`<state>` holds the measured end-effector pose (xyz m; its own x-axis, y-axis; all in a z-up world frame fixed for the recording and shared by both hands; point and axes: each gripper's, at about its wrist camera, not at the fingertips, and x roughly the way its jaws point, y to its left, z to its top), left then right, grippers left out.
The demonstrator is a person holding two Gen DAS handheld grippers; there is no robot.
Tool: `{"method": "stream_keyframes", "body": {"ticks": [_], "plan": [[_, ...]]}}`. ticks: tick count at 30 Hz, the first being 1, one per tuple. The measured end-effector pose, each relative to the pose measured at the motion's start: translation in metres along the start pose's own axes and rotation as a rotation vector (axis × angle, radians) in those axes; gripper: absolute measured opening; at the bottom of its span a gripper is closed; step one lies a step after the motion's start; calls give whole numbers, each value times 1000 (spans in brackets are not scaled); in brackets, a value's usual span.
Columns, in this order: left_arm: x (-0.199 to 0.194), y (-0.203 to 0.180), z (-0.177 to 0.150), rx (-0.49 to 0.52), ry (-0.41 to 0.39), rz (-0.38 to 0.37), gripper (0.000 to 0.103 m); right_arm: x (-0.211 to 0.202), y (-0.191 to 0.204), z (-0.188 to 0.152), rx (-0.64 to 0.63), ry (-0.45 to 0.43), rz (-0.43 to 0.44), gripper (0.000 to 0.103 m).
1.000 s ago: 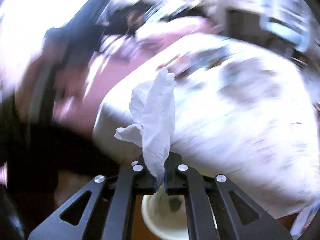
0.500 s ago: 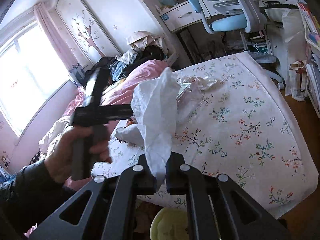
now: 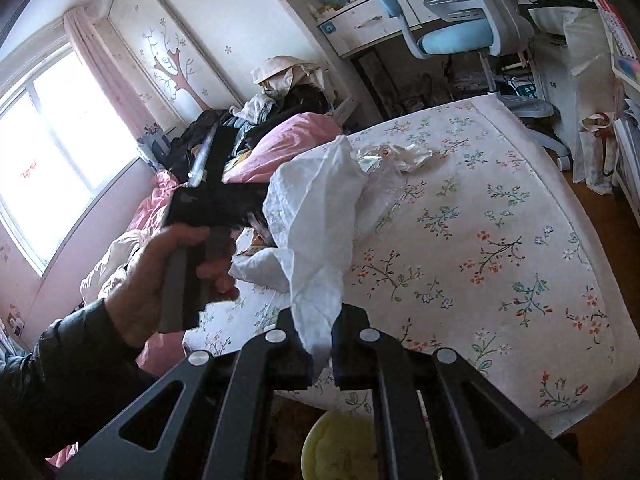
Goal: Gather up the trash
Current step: 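Grasp the blue milk carton with the left tool, then drop the carton from the left tool into the bin while the right tool releases the tissue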
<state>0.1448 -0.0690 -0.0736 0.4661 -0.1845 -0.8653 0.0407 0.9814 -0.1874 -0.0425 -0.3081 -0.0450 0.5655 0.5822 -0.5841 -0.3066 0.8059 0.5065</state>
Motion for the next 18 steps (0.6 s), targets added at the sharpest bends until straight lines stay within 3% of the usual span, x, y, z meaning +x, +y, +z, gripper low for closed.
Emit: {"method": "stream_keyframes", "body": {"ticks": [10, 14, 18], "plan": [[-61, 23, -24, -26, -98, -95, 60, 16, 20, -31, -46, 114, -4, 9], [-87, 31, -41, -22, -127, -138, 60, 23, 29, -58, -58, 221, -24, 9], [-112, 32, -73, 8, -133, -203, 60, 39, 29, -102, -41, 405, -97, 9]]}}
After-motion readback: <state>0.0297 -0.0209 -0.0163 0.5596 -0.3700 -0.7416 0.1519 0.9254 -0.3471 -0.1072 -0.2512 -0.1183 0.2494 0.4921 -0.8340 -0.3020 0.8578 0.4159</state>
